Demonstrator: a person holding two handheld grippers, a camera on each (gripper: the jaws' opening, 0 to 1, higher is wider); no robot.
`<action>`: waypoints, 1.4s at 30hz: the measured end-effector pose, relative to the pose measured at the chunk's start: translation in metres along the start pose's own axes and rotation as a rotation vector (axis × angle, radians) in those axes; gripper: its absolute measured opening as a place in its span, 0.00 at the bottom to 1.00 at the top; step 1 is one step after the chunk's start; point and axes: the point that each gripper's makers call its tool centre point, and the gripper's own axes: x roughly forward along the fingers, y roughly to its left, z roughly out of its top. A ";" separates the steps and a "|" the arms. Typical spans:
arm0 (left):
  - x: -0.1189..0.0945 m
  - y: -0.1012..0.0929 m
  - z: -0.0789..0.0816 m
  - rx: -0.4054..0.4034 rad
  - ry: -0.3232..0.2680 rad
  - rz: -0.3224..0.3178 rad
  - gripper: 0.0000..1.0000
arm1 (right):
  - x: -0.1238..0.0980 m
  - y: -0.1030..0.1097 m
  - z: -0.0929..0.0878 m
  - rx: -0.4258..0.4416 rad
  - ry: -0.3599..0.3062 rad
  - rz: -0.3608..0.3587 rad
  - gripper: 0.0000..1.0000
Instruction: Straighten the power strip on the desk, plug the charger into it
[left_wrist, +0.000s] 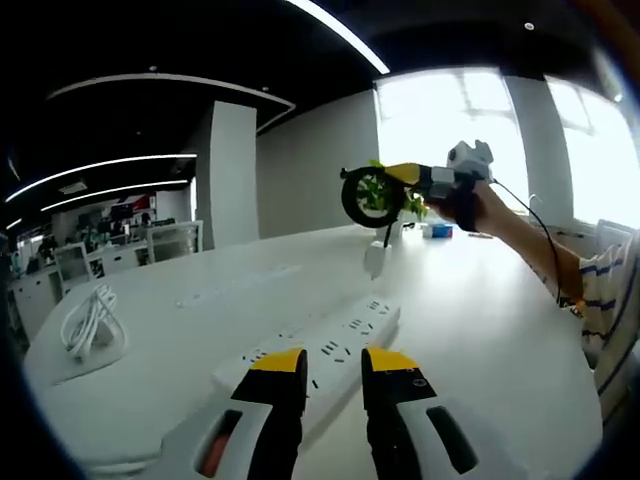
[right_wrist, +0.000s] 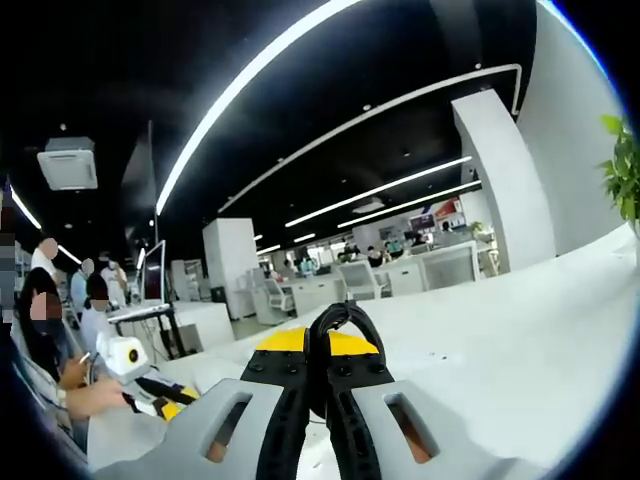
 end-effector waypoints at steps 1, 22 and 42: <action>0.001 -0.001 0.002 0.010 -0.004 0.001 0.22 | 0.000 0.004 0.000 0.001 -0.001 0.006 0.02; 0.030 -0.019 0.045 0.106 -0.063 -0.037 0.24 | 0.011 0.063 0.004 0.014 -0.008 0.076 0.02; 0.105 -0.058 0.054 0.289 -0.015 -0.183 0.32 | 0.023 0.086 -0.001 0.083 -0.011 0.095 0.02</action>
